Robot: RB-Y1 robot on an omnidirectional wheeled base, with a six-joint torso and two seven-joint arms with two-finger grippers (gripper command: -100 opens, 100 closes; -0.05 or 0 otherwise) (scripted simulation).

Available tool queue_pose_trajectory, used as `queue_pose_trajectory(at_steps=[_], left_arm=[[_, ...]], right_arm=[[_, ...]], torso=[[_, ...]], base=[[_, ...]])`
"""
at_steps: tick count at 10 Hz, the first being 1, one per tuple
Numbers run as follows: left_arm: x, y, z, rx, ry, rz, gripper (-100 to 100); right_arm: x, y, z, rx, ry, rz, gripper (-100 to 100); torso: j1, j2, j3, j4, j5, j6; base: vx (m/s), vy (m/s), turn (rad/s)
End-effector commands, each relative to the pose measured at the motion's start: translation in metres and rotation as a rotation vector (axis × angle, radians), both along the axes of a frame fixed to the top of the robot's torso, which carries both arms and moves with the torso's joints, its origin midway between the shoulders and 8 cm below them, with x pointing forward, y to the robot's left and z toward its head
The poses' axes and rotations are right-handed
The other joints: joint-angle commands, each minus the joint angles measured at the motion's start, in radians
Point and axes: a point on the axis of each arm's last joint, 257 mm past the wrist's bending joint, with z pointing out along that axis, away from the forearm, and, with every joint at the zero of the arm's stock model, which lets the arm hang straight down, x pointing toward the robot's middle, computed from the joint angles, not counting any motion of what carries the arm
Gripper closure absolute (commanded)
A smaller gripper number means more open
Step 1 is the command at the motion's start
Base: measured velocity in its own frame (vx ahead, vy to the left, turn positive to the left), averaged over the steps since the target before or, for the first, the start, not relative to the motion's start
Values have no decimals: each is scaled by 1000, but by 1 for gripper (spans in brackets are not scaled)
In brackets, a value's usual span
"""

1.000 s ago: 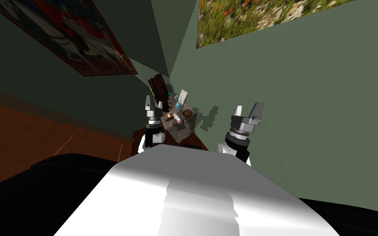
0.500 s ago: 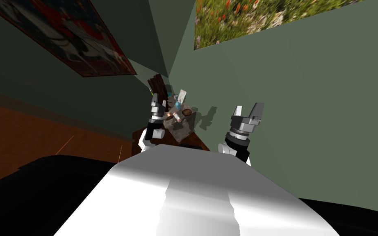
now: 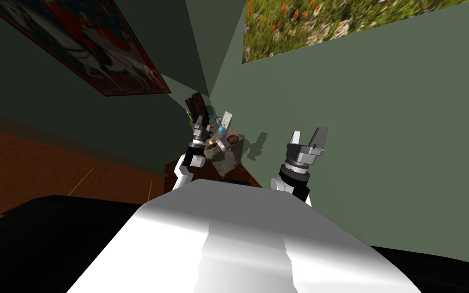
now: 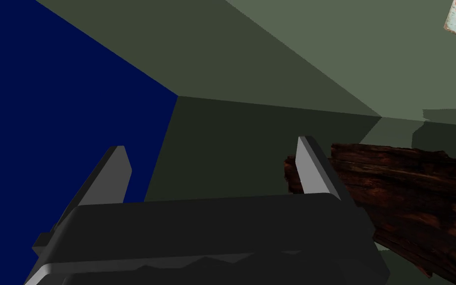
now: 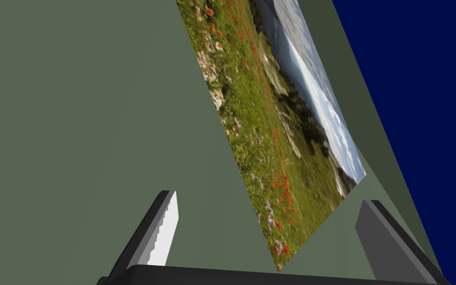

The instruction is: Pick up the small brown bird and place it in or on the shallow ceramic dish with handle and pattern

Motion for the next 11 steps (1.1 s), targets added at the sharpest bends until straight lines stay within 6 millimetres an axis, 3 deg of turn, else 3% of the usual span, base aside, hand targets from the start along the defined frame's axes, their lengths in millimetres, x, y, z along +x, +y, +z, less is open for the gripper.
queue_pose_trajectory(at_steps=[1,11], left_arm=[[16,-2,-8,-2,47,-14,-100],[90,-2,-73,-36,343,-48,-100]], right_arm=[[0,0,0,0,0,0,0],[0,0,0,0,0,0,0]], torso=[[0,0,0,0,0,0],[-2,1,0,0,0,0]], base=[[3,35,15],[-6,20,22]])
